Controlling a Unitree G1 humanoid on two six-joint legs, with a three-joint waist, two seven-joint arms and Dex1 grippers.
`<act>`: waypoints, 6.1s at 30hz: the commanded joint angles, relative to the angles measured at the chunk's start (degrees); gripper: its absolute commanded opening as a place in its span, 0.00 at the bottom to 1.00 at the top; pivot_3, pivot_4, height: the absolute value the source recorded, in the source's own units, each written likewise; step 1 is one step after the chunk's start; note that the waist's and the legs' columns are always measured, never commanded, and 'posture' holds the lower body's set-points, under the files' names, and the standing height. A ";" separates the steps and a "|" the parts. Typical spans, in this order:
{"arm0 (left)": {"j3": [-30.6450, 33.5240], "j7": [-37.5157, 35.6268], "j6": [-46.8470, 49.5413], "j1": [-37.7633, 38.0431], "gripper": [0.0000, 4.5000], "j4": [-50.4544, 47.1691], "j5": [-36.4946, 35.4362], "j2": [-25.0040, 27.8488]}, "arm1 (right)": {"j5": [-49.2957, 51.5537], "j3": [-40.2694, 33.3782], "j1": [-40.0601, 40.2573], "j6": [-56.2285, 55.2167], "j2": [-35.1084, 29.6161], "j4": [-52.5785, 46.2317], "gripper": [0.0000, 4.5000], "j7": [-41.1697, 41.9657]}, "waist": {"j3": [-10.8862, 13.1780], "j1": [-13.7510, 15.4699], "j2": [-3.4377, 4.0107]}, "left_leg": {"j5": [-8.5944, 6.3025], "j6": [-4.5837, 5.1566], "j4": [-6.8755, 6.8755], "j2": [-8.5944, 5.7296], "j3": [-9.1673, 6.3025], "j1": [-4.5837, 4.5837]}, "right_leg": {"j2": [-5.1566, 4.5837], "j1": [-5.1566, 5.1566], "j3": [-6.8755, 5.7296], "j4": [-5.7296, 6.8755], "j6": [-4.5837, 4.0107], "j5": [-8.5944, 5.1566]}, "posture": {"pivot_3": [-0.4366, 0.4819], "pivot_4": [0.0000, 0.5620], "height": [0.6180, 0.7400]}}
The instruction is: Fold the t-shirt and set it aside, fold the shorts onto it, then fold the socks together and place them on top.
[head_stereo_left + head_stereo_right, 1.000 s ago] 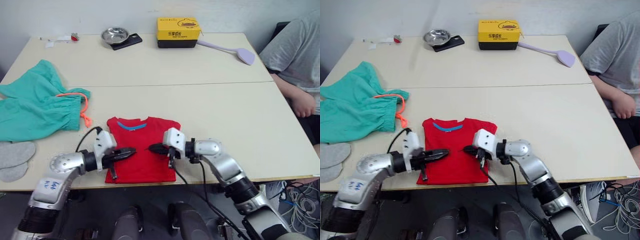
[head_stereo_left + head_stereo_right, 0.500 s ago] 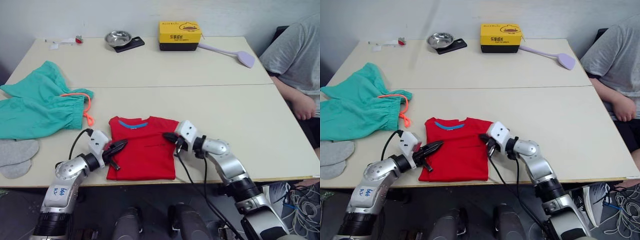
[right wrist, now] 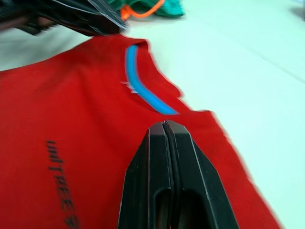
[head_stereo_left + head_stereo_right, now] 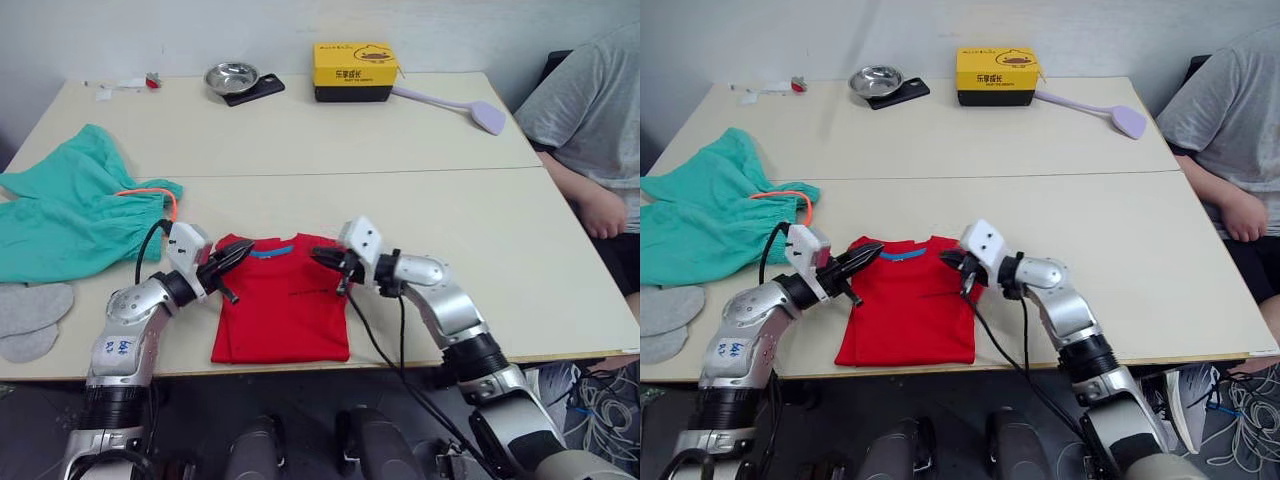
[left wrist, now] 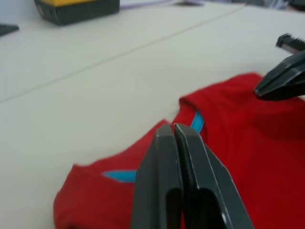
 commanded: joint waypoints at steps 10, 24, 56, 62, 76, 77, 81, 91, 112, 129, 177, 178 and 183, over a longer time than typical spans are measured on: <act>8.29 8.31 -3.97 -1.41 0.02 4.41 -2.37 -3.26 | 3.23 -8.79 0.67 -5.22 -3.23 7.19 0.00 -1.15 | 0.00 0.34 -0.01 | -0.01 0.00 0.06 -0.03 -0.02 -0.08 | -0.07 0.02 -0.03 -0.07 0.02 0.01 | 0.48 0.27 1.00; 10.91 -27.79 -5.09 18.95 0.65 -17.56 -16.86 14.13 | 41.27 -19.63 5.89 68.93 -23.43 -26.80 0.52 5.42 | 0.06 -0.04 0.12 | -0.13 -0.14 -0.63 0.01 -0.08 0.07 | -0.07 0.01 -0.03 -0.46 -0.19 -0.08 | 0.48 0.27 1.00; 13.15 -33.17 -3.06 20.84 1.00 -18.50 -21.25 15.99 | 32.22 -19.15 -0.11 82.29 -2.41 -24.57 0.01 -22.40 | -0.03 -1.61 -0.03 | 0.01 -0.18 -0.94 0.05 -0.05 -0.14 | 0.05 -0.27 -0.02 -0.63 -0.27 -0.12 | 0.48 0.27 1.00; 9.87 -32.84 -2.83 17.88 1.00 -17.73 -20.62 13.89 | 33.38 -26.98 3.12 82.76 -12.43 -28.08 0.01 -19.92 | -0.02 0.27 0.00 | -0.08 0.13 -0.82 -0.11 -0.05 -0.58 | -0.13 -0.52 -0.05 -0.86 -0.06 -0.01 | 0.48 0.27 1.00; 4.85 -34.98 -3.60 10.76 1.00 -11.95 -19.18 11.99 | 25.93 -32.48 14.76 56.63 -45.35 -7.58 0.01 -3.48 | 0.01 1.35 0.05 | -0.06 0.35 -0.67 -0.16 0.10 -0.90 | -0.05 -0.80 0.03 -0.97 0.18 0.12 | 0.48 0.27 1.00; 4.70 -35.12 -3.65 10.45 1.00 -11.67 -19.06 11.91 | 24.45 -31.27 14.88 53.06 -46.76 -4.95 0.01 -1.48 | 0.02 1.28 0.06 | -0.05 0.35 -0.66 -0.16 0.12 -0.89 | -0.04 -0.79 0.05 -0.97 0.21 0.13 | 0.48 0.27 1.00; 4.44 -35.63 -3.95 9.81 1.00 -10.80 -18.72 11.69 | 18.35 -26.45 11.97 40.57 -47.78 5.88 0.01 2.65 | 0.03 0.90 0.08 | -0.01 0.32 -0.61 -0.12 0.17 -0.85 | 0.03 -0.78 0.09 -0.93 0.27 0.17 | 0.48 0.27 1.00; 8.67 -33.13 -4.34 14.65 1.00 -11.52 -18.21 12.80 | 18.01 -26.42 11.70 44.99 -50.41 6.62 0.24 6.71 | 0.04 0.23 0.10 | 0.17 -0.03 -0.41 -0.07 0.17 -0.84 | 0.01 -0.77 0.16 -0.82 0.31 0.20 | 0.48 0.27 1.00; 46.68 -2.02 -3.05 45.06 1.00 -6.44 -10.48 5.42 | 22.70 -31.78 34.06 -13.63 -26.59 -20.16 0.99 28.41 | 0.11 0.18 -0.10 | -0.15 0.29 -0.36 -0.10 0.06 -0.77 | -0.14 -0.60 0.06 -0.87 0.28 0.21 | 0.48 0.27 1.00; 47.03 -0.51 6.05 40.25 1.00 -10.18 -15.44 12.30 | 20.95 -26.96 37.47 -10.82 -21.43 -35.15 0.99 11.80 | -0.02 0.93 -0.12 | -0.28 -0.02 -0.34 -0.02 -0.14 -0.69 | -0.21 -0.56 -0.14 -0.77 -0.27 0.13 | 0.48 0.27 1.00; -7.16 -11.95 -32.30 -37.21 0.01 60.69 21.87 17.65 | 24.66 -31.76 40.95 -4.87 -22.45 -41.80 1.00 2.60 | 0.36 3.25 0.35 | 1.03 0.09 -0.68 -1.01 -2.47 -0.76 | -1.12 0.74 -3.05 -0.64 0.03 -0.15 | 0.48 0.27 1.00; -7.01 -12.66 -33.36 -38.07 0.01 60.04 21.41 16.94 | 24.64 -31.87 41.07 -4.96 -22.62 -41.72 1.00 2.81 | 0.37 3.25 0.33 | 1.03 0.09 -0.66 -1.01 -2.47 -0.77 | -1.12 0.74 -3.05 -0.64 0.03 -0.15 | 0.48 0.27 1.00; -8.35 -23.11 -31.27 -40.01 0.01 47.64 16.32 10.25 | 24.76 -33.95 41.32 -5.83 -24.73 -39.74 1.00 5.37 | 0.37 3.74 0.29 | 1.12 -0.05 -0.56 -1.04 -2.47 -0.83 | -1.13 0.75 -3.06 -0.65 0.05 -0.15 | 0.48 0.27 1.00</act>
